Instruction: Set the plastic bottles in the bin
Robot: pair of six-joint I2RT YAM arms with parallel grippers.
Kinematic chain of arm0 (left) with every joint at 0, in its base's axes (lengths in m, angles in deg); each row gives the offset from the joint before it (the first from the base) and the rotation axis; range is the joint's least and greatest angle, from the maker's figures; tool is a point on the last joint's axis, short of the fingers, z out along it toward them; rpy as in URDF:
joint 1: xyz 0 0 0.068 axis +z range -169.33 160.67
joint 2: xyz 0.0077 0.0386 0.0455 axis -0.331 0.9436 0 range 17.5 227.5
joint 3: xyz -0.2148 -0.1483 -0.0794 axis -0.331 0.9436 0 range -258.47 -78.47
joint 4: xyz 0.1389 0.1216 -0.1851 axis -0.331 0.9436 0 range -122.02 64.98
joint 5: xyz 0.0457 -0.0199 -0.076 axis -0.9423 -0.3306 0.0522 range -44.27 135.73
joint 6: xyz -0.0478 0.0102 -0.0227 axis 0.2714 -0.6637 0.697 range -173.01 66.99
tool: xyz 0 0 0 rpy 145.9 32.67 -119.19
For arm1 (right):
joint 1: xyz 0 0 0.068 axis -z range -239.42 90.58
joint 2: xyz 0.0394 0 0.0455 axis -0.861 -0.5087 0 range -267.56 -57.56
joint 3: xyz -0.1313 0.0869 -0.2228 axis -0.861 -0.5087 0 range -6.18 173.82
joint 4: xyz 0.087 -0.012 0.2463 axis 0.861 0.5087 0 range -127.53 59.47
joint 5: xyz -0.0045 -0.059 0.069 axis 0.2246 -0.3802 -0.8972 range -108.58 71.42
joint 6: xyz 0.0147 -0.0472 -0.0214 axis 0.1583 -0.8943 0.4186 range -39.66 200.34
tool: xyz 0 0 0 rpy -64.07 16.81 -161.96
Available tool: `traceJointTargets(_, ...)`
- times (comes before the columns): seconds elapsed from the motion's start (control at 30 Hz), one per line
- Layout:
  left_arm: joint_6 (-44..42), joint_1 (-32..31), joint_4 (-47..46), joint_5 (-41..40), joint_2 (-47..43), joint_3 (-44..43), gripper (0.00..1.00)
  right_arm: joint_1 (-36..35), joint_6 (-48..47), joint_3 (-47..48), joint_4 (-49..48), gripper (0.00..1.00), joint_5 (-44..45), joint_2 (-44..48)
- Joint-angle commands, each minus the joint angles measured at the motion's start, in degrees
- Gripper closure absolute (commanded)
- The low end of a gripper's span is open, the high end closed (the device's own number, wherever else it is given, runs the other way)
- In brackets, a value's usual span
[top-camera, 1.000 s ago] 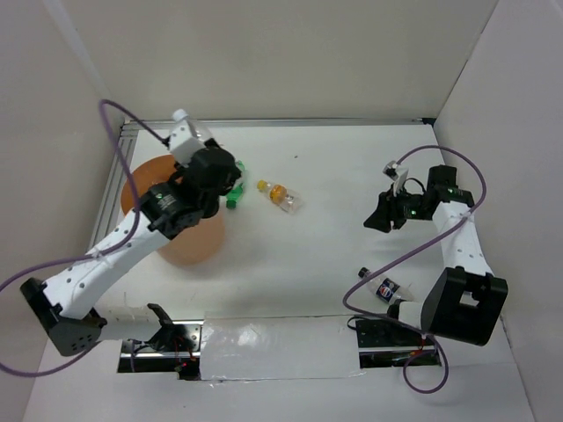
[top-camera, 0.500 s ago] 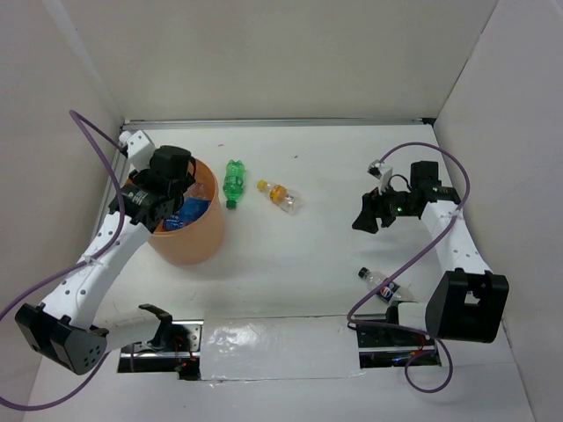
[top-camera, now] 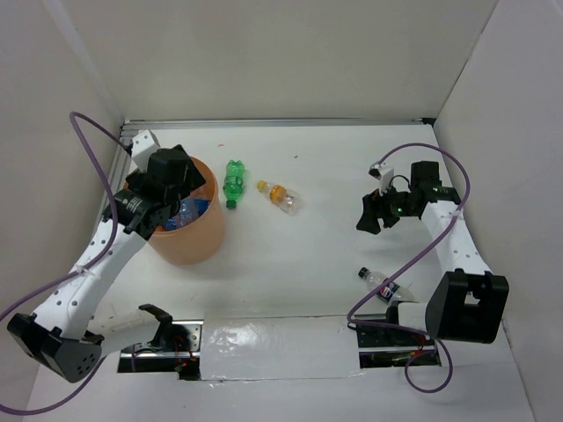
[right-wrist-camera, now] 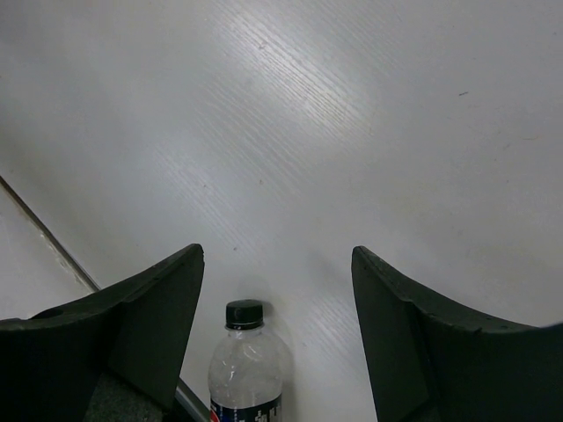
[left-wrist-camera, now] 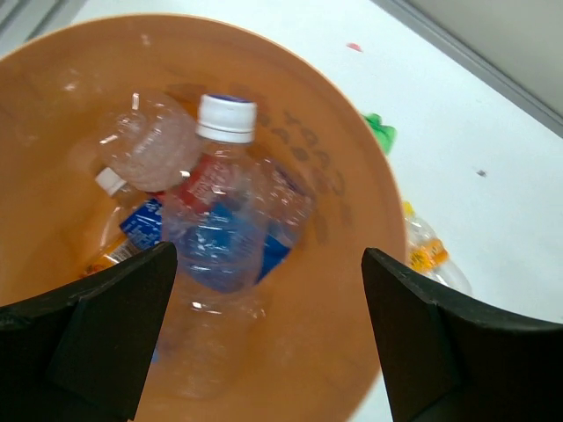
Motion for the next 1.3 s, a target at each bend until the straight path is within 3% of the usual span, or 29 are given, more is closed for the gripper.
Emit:
traceJointTargets(0.0, -2.7, -3.1, -2.4, 1.5, -3.1, -2.5, 0.01, -0.3, -1.0, -0.1, 0.1, 0.25, 1.4, 2.0)
traceJointTargets(0.17, -3.8, -7.9, -3.0, 2.1, -2.5, -3.0, 0.01, -0.3, -1.0, -0.7, 0.1, 0.25, 2.0, 3.0)
traceJointTargets(0.3, -7.5, -15.1, -6.6, 2.1, -1.0, -4.4, 0.01, -0.3, -2.4, -1.2, 0.1, 0.25, 2.0, 3.6)
traceJointTargets(0.47, -11.7, -21.6, -13.1, 5.8, 2.0, -3.5, 0.01, -0.3, -14.7, -0.6, 6.3, 0.24, 1.4, 5.5)
traceJointTargets(0.63, -13.9, -27.5, -18.9, 7.6, 5.3, 0.8, 0.03, 0.9, -20.1, -0.6, 8.2, 0.24, 4.4, 6.0)
traceJointTargets(0.77, -14.4, -29.7, -22.7, 9.7, 6.8, 4.0, 0.11, 3.8, -21.3, -1.9, 8.8, 0.24, 5.0, 6.0)
traceJointTargets(0.93, -12.1, -31.6, -24.2, 13.3, 11.1, 6.0, 0.36, 5.5, -20.6, -2.9, 7.6, 0.24, 8.6, 5.3)
traceJointTargets(1.03, -11.6, -32.7, -25.2, 15.6, 14.1, 6.5, 0.36, 7.2, -23.3, -2.4, 10.1, 0.24, 8.6, 3.9)
traceJointTargets(1.07, -11.5, -33.2, -25.2, 16.5, 14.9, 6.5, 0.26, 7.9, -24.5, -1.8, 11.8, 0.24, 9.3, 3.1)
traceJointTargets(1.17, -10.7, -34.5, -25.9, 17.8, 17.7, 6.5, 0.1, 8.5, -34.3, -1.2, 18.1, 0.24, 8.8, 1.2)
traceJointTargets(1.27, -7.9, -35.5, -25.2, 17.8, 19.4, 6.5, 0.06, 6.4, -41.9, -1.3, 28.1, 0.24, 8.8, -1.9)
